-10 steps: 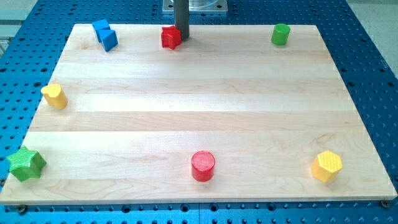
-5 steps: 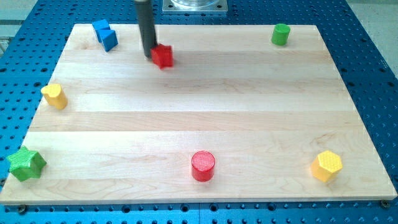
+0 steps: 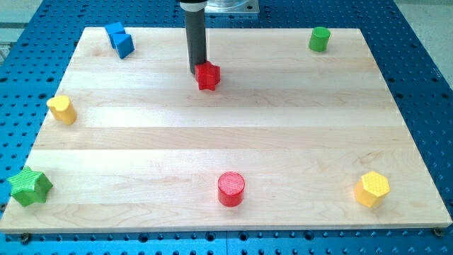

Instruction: Move the red star horizontally to the heart

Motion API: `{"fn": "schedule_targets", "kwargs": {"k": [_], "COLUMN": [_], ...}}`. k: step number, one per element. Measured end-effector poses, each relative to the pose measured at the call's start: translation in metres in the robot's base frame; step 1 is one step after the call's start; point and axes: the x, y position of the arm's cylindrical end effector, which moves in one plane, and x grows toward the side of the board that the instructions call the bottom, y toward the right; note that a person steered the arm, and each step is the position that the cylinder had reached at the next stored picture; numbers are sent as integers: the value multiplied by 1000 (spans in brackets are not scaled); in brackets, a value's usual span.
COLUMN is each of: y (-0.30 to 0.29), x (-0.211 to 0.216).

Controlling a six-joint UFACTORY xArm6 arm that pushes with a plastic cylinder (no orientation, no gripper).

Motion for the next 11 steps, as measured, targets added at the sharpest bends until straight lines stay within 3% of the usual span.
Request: {"fn": "schedule_targets", "kwargs": {"k": [4, 5, 6, 7, 8, 10, 11], "y": [28, 62, 11, 9, 4, 16, 16], "x": [-24, -9, 21, 6, 78, 40, 56]}}
